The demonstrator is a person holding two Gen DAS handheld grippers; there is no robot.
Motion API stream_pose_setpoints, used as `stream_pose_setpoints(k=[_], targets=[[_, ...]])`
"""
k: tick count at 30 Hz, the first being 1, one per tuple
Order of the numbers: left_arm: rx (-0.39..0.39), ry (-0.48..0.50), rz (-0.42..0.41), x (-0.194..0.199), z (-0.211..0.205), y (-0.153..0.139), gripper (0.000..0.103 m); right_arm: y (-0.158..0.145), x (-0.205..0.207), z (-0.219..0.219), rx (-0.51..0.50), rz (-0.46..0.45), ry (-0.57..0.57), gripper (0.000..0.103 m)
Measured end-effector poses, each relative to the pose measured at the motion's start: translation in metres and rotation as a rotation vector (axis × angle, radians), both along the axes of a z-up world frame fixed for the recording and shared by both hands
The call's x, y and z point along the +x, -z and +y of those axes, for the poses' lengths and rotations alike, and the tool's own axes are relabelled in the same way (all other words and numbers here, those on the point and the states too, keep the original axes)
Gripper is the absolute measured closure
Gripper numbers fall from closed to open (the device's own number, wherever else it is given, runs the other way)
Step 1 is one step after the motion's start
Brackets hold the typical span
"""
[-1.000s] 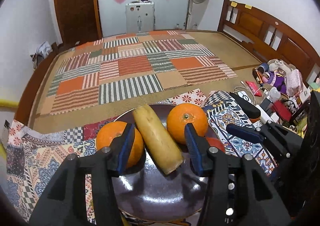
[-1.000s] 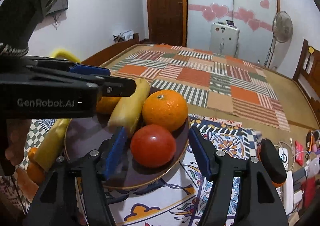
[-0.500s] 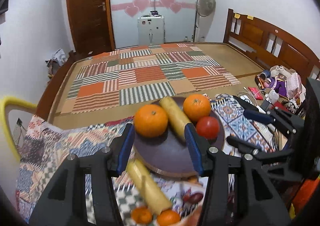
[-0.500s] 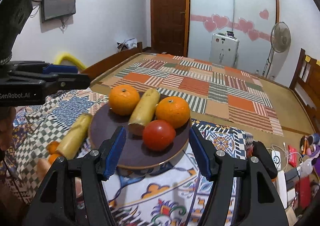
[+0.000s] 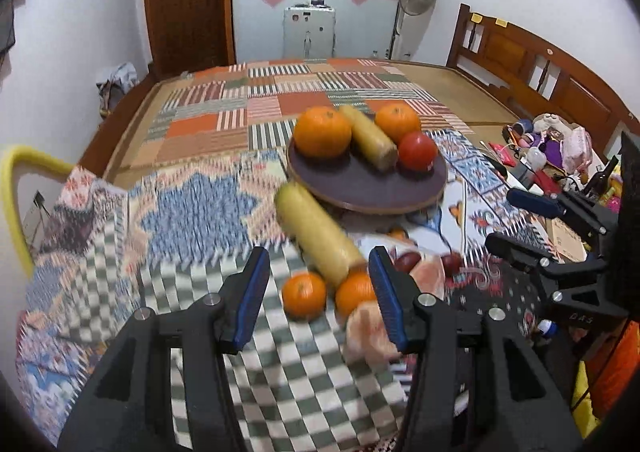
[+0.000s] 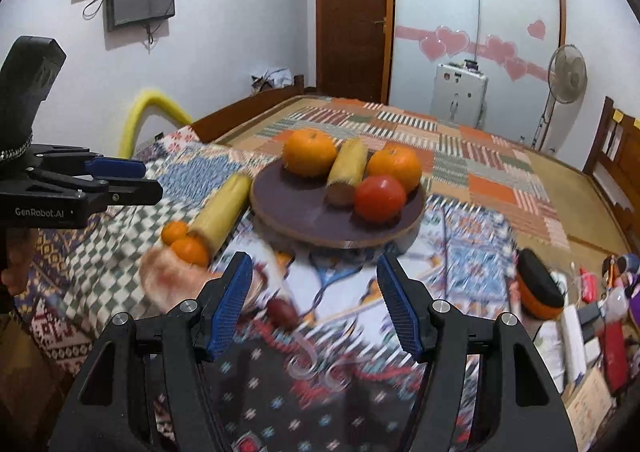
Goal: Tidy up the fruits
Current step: 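Move the left gripper to the peeled pomelo segment and grasp it, then grasp the peeled pomelo segment with the right gripper and lift it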
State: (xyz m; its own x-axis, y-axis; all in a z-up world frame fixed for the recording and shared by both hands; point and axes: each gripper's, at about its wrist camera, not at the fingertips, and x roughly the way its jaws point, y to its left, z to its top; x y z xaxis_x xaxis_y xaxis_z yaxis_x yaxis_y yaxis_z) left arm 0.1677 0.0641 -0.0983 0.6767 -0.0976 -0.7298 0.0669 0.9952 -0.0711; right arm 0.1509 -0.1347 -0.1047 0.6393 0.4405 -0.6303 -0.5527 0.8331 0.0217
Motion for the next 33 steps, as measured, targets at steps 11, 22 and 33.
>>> stream_pose_setpoints(k=[11, 22, 33], targets=[[-0.008, -0.021, 0.045, -0.024, 0.009, 0.040, 0.073, 0.041, -0.008, -0.002, 0.028, 0.125, -0.017, 0.059], [-0.052, 0.034, 0.068, -0.028, -0.004, 0.052, 0.073, 0.044, 0.003, 0.013, 0.033, 0.134, -0.018, 0.059], [-0.055, 0.178, 0.051, -0.046, -0.063, 0.044, 0.073, 0.018, -0.016, -0.022, 0.069, 0.103, 0.031, 0.059]])
